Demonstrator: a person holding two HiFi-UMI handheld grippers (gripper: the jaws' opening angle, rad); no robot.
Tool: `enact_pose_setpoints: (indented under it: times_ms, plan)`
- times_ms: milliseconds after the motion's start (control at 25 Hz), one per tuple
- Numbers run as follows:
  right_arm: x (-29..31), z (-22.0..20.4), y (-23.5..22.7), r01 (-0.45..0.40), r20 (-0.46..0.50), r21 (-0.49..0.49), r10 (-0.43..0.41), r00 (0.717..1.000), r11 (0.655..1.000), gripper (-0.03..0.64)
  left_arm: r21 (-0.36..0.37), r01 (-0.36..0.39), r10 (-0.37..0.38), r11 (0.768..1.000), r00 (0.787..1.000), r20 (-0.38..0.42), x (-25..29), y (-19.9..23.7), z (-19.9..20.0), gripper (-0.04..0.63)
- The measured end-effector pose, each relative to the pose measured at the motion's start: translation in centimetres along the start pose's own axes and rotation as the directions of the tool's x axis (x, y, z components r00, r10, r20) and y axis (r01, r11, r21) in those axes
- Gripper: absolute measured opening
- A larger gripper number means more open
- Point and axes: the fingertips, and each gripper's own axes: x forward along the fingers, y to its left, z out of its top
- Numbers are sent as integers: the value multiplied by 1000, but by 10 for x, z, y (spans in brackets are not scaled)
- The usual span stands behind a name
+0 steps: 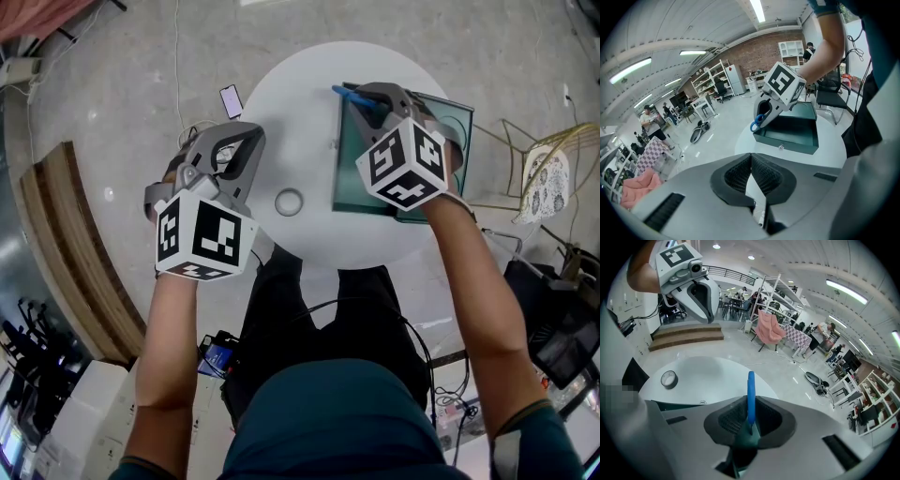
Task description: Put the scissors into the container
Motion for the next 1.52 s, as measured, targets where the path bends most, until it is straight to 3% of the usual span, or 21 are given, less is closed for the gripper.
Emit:
enact_pose_setpoints:
  times_ms: [1520]
  plan:
    - [25, 1, -6, 18, -16, 1, -18, 1000, 1000, 69, -26, 2, -2, 1000, 1000, -3, 5, -2, -16, 18]
